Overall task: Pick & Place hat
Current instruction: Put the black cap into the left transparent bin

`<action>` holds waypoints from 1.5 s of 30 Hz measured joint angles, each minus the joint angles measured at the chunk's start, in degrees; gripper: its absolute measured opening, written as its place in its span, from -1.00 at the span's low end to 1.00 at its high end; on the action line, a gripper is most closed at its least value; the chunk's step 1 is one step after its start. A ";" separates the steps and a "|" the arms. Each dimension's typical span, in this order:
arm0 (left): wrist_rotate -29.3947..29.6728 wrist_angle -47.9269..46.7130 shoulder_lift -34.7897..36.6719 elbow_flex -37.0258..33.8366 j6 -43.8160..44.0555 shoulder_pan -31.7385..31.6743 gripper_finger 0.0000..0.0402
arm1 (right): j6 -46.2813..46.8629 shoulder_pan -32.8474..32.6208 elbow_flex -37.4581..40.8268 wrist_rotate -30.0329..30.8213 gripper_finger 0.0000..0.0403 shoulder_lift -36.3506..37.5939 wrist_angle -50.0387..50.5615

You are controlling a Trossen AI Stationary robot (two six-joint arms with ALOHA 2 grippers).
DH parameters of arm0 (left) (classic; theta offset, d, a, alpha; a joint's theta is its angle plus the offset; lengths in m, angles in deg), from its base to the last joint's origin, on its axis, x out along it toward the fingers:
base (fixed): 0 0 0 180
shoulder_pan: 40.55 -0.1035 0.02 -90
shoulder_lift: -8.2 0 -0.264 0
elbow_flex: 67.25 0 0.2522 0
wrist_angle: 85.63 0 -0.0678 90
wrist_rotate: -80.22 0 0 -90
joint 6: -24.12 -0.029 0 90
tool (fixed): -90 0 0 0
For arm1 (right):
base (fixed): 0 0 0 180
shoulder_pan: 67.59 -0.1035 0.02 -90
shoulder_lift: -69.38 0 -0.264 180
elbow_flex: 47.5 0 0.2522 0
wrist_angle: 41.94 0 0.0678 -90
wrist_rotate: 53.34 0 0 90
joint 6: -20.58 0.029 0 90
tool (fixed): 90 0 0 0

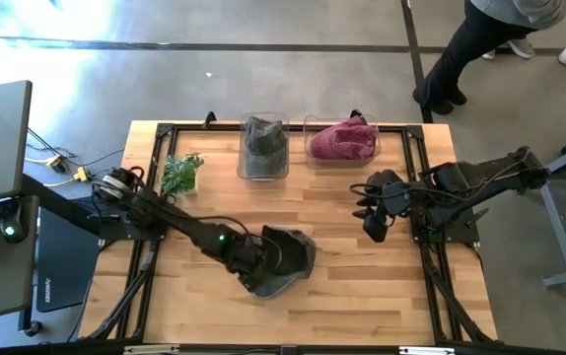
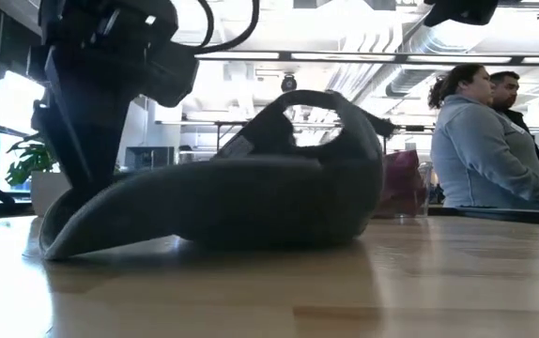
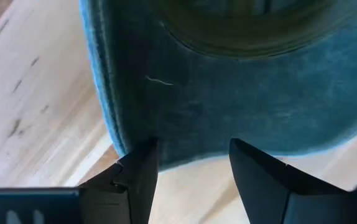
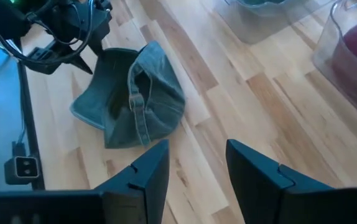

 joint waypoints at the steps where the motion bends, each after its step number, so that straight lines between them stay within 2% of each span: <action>1: 0.42 0.34 0.00 -0.28 -0.33 0.00 -0.05 | 0.26 0.00 0.00 -0.07 -0.24 0.00 -0.03; 3: 0.47 1.39 0.00 -0.67 -1.31 -0.30 -0.05 | 0.57 0.00 0.00 -0.23 -0.24 0.00 -0.03; 7: -3.11 0.85 0.26 -0.64 -1.45 -1.68 -0.05 | 1.36 -0.02 0.00 -2.05 -0.24 0.00 -0.35; 10: -2.09 -2.91 3.88 -0.64 -1.69 -1.53 -0.05 | 2.12 -0.04 0.00 -2.30 -0.24 0.00 -0.87; 14: -3.16 -1.83 5.98 -3.42 -4.60 -3.32 -0.05 | 2.82 -0.04 0.00 -2.30 -0.24 0.00 -2.51; 19: -7.86 9.61 6.50 -10.59 -6.40 -6.89 -0.05 | 2.69 -0.04 0.00 -2.71 -0.24 0.00 -4.74; 23: -8.70 21.35 6.35 -13.85 -6.98 -7.46 -0.05 | 3.00 -0.04 0.00 -3.15 -0.24 0.00 -5.15; 31: -5.87 22.82 6.29 -14.11 -9.21 -7.54 -0.05 | 3.08 -0.07 0.00 -3.15 -0.24 0.00 -7.10; 35: -6.95 30.98 2.81 -13.96 -11.61 -8.83 -0.07 | 3.08 -0.04 0.00 -2.10 -0.24 0.00 -7.31; 39: -7.31 35.81 1.14 -13.91 -11.73 -11.03 -0.30 | 3.22 -0.04 0.00 -2.13 -0.24 -0.01 -7.88; 44: -12.88 41.45 -1.55 -14.17 -15.18 -13.67 -0.88 | 3.29 -0.04 0.00 -3.39 -0.24 -0.02 -8.61; 45: -13.19 42.89 -1.55 -14.15 -15.79 -14.00 -0.93 | 3.34 -0.04 0.00 -4.41 -0.24 0.08 -8.65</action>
